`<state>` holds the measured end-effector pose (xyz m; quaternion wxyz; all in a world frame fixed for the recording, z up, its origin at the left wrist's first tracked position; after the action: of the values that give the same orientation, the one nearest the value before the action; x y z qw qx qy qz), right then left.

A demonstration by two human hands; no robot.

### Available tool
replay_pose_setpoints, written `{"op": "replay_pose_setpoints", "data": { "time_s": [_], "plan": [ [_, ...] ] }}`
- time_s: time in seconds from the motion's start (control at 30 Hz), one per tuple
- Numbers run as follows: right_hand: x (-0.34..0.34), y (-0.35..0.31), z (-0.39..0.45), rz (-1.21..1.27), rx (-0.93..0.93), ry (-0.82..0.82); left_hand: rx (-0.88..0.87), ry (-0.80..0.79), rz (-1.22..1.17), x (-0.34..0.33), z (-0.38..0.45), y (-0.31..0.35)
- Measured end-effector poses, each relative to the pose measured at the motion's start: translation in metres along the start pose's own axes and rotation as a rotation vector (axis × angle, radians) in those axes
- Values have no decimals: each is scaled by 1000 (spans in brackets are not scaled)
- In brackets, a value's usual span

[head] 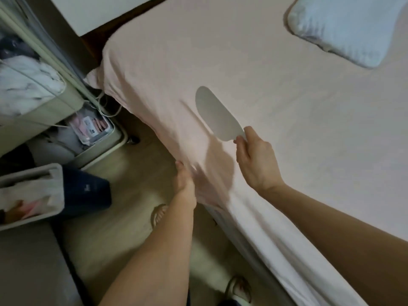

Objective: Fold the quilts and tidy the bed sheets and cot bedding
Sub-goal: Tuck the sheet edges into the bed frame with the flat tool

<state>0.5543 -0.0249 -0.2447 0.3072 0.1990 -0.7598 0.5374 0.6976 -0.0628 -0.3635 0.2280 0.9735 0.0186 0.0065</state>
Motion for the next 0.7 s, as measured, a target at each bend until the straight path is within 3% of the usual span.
{"op": "replay_pose_setpoints", "data": {
  "time_s": [0.13,0.2,0.3,0.4,0.47,0.53,0.6,0.7],
  "plan": [
    [4,45,-73,15,-67,-10,35,-124,-9,-22,-35,-83],
    [4,68,-106,19,-101,-6,-20,-96,-20,-34,-48,-120],
    [2,93,-137,16,-123,-5,-78,49,-58,-27,-50,-145],
    [-3,109,-161,15,-126,14,-98,352,55,12,-49,-151],
    [-9,120,-179,7,-115,36,-111,457,53,34,-46,-157],
    [-14,129,-194,-18,-89,46,-163,322,-49,34,-36,-165],
    [-19,139,-211,-45,-97,54,-59,-7,-252,17,-42,-183],
    [-27,151,-242,-58,-134,41,-28,-295,-50,-6,-63,-219]
  ]
}}
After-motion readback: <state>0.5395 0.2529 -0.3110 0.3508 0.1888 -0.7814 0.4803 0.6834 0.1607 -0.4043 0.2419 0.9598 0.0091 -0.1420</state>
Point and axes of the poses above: each hand's wrist, its own z-axis towards the middle knuckle, its own x-axis out of the back of the hand, y = z × x, the point moved 1 cm from there along z, towards the middle knuckle, and after that the axes turned 10 degrees about -y, right-handed, at the moved point
